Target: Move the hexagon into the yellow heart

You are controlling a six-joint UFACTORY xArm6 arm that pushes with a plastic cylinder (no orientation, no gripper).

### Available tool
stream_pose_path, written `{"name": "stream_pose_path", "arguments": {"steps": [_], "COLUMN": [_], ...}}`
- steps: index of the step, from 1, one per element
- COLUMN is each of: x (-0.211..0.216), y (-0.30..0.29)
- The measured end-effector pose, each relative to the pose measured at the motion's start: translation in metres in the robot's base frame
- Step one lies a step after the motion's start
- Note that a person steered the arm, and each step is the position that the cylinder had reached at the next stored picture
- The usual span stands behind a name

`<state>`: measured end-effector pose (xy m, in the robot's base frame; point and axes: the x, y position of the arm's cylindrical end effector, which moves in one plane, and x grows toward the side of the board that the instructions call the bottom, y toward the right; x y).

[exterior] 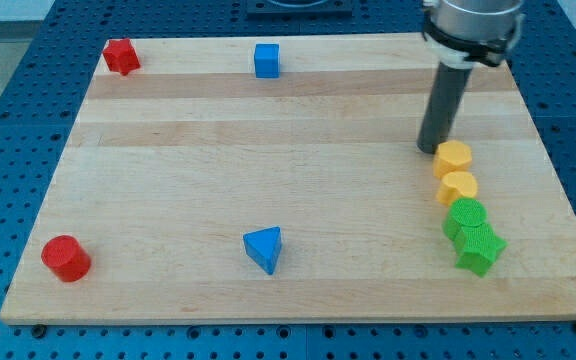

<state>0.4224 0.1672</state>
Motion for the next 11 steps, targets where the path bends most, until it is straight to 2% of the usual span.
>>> {"name": "stream_pose_path", "arguments": {"steps": [2, 5, 6, 7, 8, 9, 10, 11], "x": [-0.016, -0.018, -0.043, -0.022, 0.033, 0.083, 0.113, 0.156], "y": [0.000, -0.009, -0.027, -0.094, -0.170, -0.175, -0.142, -0.137]}}
